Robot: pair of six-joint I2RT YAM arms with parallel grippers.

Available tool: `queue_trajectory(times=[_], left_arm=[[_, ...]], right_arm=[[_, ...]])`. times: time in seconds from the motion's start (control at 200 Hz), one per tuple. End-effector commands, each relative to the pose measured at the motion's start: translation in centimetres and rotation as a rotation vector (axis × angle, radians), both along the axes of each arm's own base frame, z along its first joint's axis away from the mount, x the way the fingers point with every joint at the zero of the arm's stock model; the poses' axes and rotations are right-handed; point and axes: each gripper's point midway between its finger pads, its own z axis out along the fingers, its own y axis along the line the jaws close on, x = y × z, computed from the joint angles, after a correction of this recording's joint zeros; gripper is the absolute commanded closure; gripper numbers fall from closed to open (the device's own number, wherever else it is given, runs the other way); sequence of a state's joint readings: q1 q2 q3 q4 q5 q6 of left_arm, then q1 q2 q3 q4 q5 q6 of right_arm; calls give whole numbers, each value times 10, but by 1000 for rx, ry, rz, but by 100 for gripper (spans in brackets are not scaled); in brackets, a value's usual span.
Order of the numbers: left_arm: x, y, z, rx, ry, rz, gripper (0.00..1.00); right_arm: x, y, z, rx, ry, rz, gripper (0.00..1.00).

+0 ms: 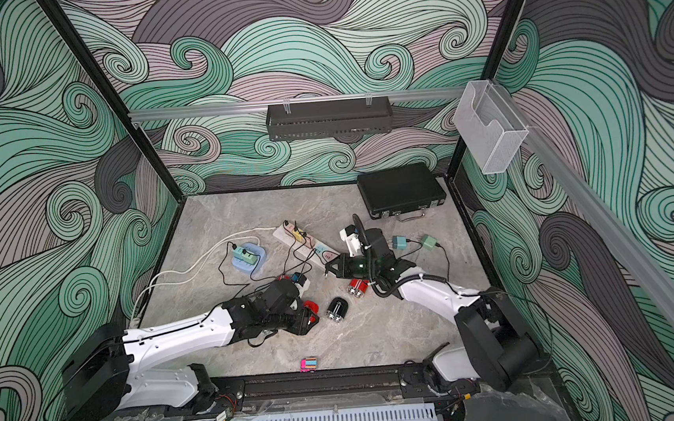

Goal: Unplug the electric shaver
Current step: Place the electric shaver at the center of the board.

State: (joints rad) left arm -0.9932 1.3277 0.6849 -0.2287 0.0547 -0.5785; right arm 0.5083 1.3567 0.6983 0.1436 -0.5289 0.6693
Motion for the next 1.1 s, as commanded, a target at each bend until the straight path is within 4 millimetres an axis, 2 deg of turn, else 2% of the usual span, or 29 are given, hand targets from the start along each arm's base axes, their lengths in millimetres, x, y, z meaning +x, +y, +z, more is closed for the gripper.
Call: queue_trajectory(times=[0.0,0.19,0.21,0.28,0.52,0.786,1.096], left_arm=[[1,-12,6,9,-23,-34,54],[-4,-20,0,57,-22,-56,54],[-5,-19,-10,85,-9,-59,54],[-5,-21,-10,93,-14,-61,54],[-5,-15,-20,168,-13,-49,54],[-11,-10,-30,215,9,-56,54],[-15,-10,-42,276,16,-68,54]], right_arm=[[0,-20,-5,-46,7,-33,93],[11,-45,2,-54,-3,-98,93],[12,-47,3,-52,-1,-104,93],[17,-55,6,-49,-3,-125,92],[36,-77,7,-69,19,-195,92],[48,-97,-15,-121,99,-254,93],[58,-106,-34,-185,151,-274,93]])
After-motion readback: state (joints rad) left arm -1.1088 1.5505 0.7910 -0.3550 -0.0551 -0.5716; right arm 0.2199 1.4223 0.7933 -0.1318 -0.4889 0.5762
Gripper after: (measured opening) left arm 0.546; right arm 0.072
